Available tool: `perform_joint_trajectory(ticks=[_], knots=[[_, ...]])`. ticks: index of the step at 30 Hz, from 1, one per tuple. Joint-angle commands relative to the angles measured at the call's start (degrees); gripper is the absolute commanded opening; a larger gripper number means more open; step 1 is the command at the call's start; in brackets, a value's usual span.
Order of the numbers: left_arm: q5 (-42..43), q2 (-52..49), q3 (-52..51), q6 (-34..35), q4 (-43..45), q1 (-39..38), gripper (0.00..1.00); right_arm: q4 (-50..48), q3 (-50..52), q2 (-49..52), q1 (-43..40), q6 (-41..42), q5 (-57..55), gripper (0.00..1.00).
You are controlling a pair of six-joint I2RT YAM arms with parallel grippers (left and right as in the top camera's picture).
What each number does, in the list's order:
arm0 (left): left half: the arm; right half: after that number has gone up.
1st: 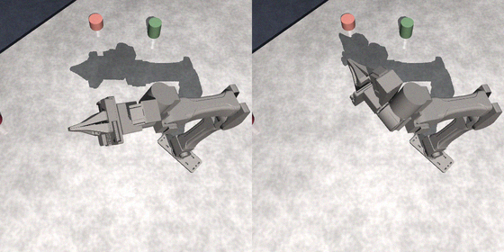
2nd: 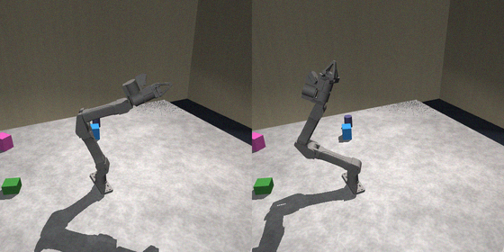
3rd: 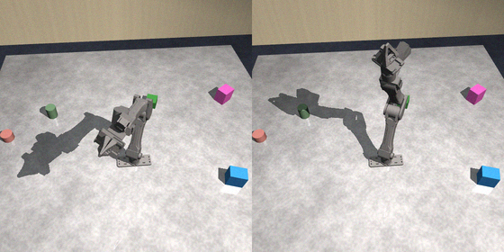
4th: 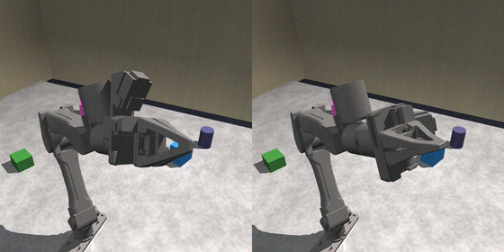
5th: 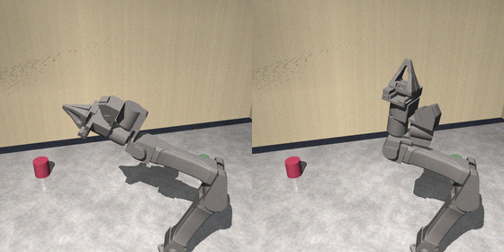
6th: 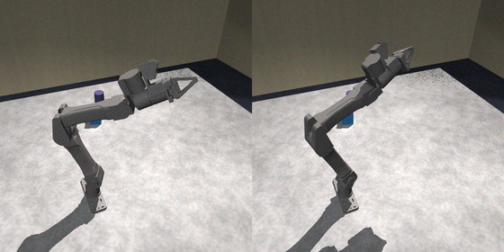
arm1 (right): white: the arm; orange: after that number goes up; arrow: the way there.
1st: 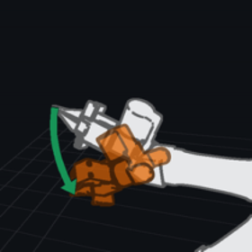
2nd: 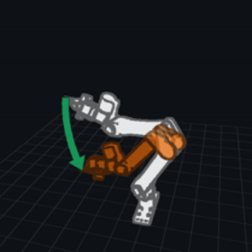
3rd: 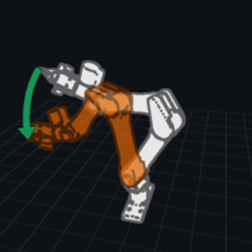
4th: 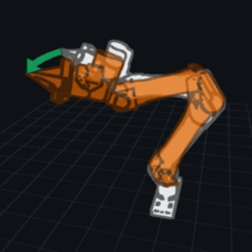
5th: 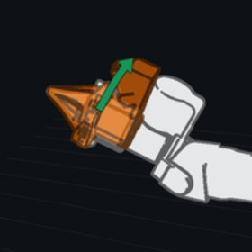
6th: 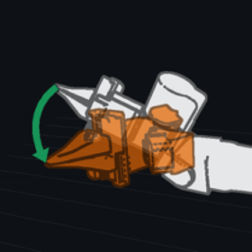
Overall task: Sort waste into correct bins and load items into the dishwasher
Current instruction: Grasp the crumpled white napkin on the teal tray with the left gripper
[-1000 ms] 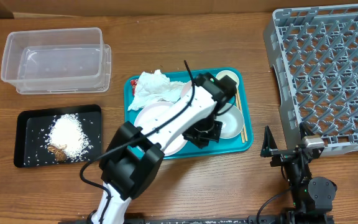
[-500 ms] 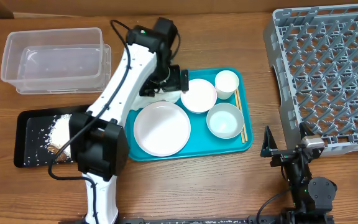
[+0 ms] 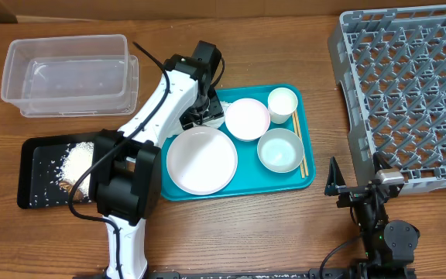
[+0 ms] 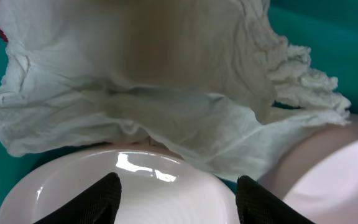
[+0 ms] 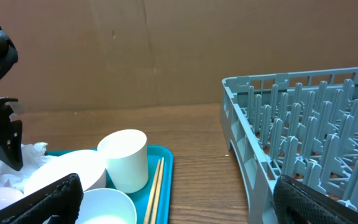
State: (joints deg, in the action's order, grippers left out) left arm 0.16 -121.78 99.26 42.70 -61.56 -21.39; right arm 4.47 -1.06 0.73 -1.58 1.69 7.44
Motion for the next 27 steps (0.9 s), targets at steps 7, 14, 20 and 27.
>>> perform_joint_trajectory(ticks=[7, 14, 20, 27], knots=[[-2.2, -0.3, -4.1, 3.2, 5.4, -0.3, 0.47, -0.3, 0.6, -0.6, -0.3, 0.0, -0.3, 1.0], [-2.1, -0.9, -5.7, 5.6, 6.6, -0.4, 0.31, -0.3, 0.6, -0.6, -0.3, 0.0, -0.3, 1.0], [-2.2, -0.9, -5.7, 5.6, 7.0, -0.3, 0.12, -0.3, 0.6, -0.6, -0.3, 0.0, -0.3, 1.0], [-0.6, -0.7, -4.8, 5.5, 5.7, -0.3, 0.04, -0.3, 0.6, -0.6, -0.3, 0.0, -0.3, 1.0]])
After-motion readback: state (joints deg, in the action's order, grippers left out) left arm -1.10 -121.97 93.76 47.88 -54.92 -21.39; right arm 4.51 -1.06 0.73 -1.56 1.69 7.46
